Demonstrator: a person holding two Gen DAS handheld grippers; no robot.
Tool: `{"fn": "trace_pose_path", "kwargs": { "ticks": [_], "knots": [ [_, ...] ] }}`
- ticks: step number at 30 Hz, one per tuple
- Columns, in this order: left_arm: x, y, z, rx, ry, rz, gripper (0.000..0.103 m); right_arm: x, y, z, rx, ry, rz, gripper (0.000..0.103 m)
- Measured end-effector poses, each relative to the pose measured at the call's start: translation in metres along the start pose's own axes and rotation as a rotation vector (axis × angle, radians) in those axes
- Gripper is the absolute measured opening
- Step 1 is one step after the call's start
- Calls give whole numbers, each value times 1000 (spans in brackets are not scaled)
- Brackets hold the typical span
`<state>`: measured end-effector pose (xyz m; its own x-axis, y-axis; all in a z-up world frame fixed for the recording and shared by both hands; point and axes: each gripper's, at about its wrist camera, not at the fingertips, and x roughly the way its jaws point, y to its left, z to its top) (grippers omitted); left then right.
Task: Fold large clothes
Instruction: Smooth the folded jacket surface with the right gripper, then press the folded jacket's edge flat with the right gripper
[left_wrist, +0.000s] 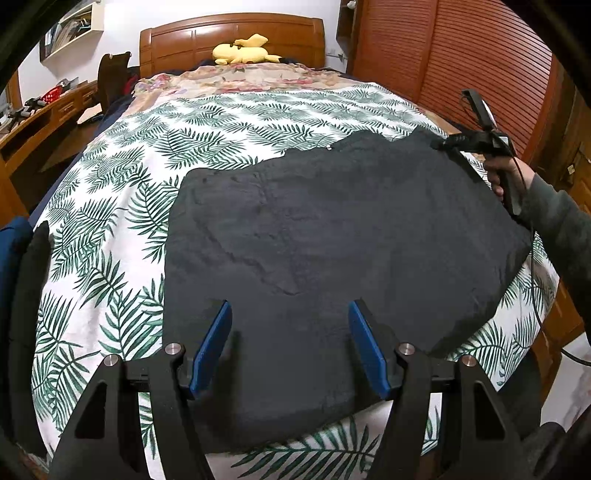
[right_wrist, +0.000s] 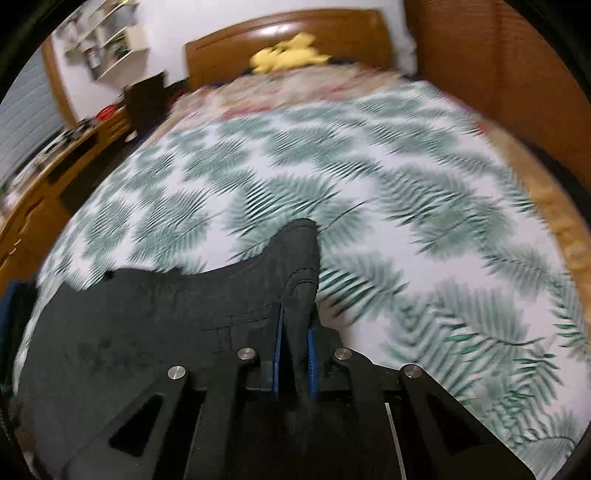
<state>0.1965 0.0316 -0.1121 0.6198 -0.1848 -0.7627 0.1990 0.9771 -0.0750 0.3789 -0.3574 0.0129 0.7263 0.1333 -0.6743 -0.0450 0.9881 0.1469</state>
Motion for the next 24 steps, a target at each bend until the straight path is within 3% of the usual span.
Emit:
{"fn": "trace_pose_path", "kwargs": {
  "ticks": [2, 5, 7, 9, 17, 24],
  "knots": [
    [1, -6, 3, 8, -1, 3, 66, 8, -6, -1, 12, 33, -50, 11],
    [0, -14, 6, 20, -8, 4, 66, 14, -14, -5, 21, 64, -30, 14],
    [-2, -19, 7, 25, -12, 8, 66, 3, -16, -8, -2, 50, -34, 36],
    [-2, -23, 8, 25, -11, 9, 66, -13, -13, -13, -39, 38, -60, 48],
    [-1, -45, 11, 24, -27, 21, 66, -106, 7, -85, -208, -39, 46, 49],
    [4, -68, 15, 29, -70, 56, 66, -125, 18, -150, -257, -1, 133, 49]
  ]
}}
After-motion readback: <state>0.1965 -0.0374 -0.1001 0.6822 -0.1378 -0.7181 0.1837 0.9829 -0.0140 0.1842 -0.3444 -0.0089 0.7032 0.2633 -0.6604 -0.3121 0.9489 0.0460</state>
